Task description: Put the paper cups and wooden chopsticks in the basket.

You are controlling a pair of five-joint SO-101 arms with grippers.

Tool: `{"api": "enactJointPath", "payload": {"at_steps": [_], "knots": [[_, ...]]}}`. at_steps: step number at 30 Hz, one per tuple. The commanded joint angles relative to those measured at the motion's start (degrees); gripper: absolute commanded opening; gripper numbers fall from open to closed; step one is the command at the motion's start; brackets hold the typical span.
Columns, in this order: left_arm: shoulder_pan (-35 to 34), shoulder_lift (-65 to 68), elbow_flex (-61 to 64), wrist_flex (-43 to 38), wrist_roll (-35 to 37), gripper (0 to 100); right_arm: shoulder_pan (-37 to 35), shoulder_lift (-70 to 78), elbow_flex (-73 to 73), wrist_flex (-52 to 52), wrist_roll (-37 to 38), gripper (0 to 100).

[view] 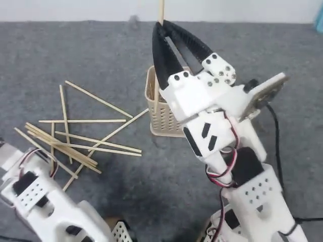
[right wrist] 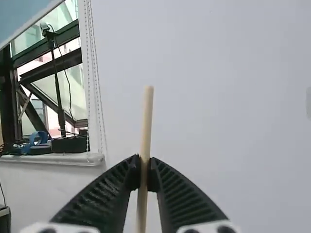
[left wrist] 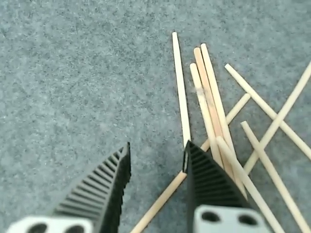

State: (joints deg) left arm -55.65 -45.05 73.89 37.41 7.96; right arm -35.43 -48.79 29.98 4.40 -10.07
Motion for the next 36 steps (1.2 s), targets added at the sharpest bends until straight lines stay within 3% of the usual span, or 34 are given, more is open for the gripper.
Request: {"api": "enactJointPath", "payload": {"at_steps": [1, 10, 22, 32, 36], "knots": [[0.44, -0.53, -0.66, -1.23, -0.7, 17, 0.75, -0.48, 0.97, -3.03, -0.18, 0.9], [0.53, -0.53, -0.66, -1.23, -2.55, 17, 4.44, 1.19, 5.54, -9.98, 1.85, 0.9], [0.53, -0.53, -0.66, -1.23, -2.73, 17, 10.33, 20.62, 5.27, -29.14, 1.93, 0.9], [0.53, -0.53, -0.66, -1.23, -2.73, 17, 10.42, 19.3, 13.19, -23.6, 1.49, 0.9], [0.62, -0.53, -0.66, -1.23, -2.73, 17, 9.98, 13.93, 21.36, -27.65, 1.85, 0.9]]}}
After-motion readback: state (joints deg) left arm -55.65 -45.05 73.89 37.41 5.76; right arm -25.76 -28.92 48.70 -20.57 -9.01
